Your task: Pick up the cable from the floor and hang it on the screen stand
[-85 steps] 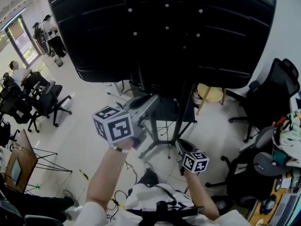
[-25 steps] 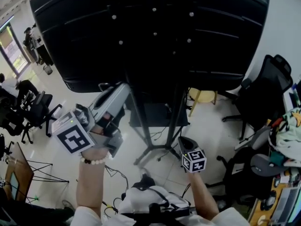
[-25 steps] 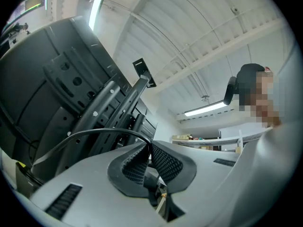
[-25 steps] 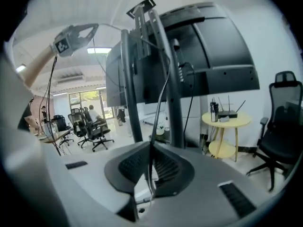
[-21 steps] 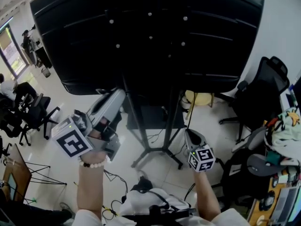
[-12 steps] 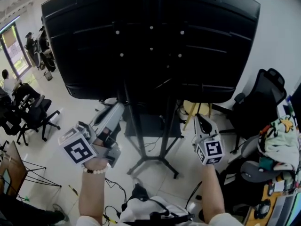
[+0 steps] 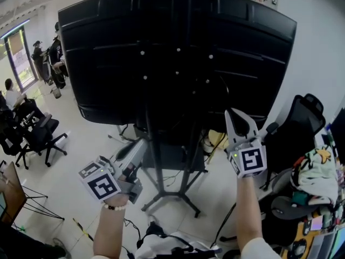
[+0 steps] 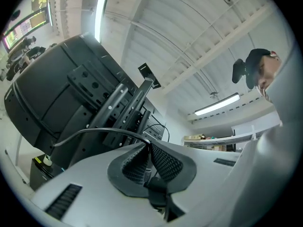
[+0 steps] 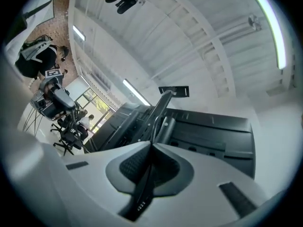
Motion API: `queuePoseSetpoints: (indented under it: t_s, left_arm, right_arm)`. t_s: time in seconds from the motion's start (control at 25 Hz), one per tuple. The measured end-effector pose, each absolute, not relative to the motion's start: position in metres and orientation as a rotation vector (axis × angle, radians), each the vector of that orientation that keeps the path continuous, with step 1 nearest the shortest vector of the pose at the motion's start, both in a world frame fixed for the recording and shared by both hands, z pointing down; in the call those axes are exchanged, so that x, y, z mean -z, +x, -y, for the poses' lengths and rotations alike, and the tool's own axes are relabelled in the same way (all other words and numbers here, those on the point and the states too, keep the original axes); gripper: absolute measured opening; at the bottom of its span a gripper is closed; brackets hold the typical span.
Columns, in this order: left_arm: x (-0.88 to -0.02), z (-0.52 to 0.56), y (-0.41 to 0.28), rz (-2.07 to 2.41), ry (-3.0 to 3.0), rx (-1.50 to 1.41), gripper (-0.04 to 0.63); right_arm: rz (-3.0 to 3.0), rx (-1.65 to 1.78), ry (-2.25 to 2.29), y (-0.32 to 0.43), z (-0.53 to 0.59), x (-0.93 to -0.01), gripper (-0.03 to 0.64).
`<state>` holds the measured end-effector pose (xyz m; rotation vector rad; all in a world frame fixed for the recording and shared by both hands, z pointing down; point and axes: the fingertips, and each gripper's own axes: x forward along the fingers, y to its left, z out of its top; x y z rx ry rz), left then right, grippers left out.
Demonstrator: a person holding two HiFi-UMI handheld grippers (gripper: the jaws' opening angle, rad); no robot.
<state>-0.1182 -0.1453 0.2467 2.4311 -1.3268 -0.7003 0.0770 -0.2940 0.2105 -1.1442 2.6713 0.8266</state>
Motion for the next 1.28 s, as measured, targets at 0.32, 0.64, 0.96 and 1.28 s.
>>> queuePoseSetpoints:
  t_s: [0.32,0.64,0.96,1.28]
  left_arm:
    - [-0.232,0.164,-0.129,1.367,2.479,0.681,0.016]
    - [-0.215,0.192,-0.119,1.397,2.553,0.61,0.016]
    - [-0.19,0.213,-0.117,1.362,2.605,0.629,0.017]
    - [-0.197,0.218,-0.107,1.287,2.591,0.667,0.017]
  right_arm:
    - [-2.604,-0.854,-1.069,0.043,0.327,-0.14,0.018]
    - [-2.533,-0.697,-1.125,0.038,0.375,-0.098,0.018]
    - [-2.537,-0.357,-1.357,0.081,0.439,-0.107,0.018]
    - [-2.809,-0.164,-1.397,0.075,0.451,-0.2,0.018]
